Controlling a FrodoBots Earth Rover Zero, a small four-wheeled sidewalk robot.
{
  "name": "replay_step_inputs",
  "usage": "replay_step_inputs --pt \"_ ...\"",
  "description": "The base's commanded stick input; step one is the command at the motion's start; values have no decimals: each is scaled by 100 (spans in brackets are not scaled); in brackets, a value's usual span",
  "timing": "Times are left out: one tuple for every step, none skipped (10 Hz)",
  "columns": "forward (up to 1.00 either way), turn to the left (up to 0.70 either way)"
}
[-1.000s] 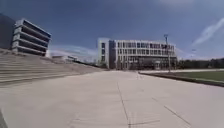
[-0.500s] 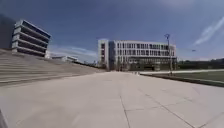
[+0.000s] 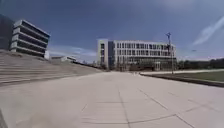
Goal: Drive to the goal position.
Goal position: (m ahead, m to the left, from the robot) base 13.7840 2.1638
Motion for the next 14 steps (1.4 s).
replay_step_inputs --pt "70 0" --pt "70 0" --pt "70 0" --pt "70 0" --pt "70 0" --pt "70 0" --pt "70 0" --pt "70 0" --pt "70 0" --pt "70 0" --pt "70 0" --pt "70 0" --pt "70 0" --pt "70 0"
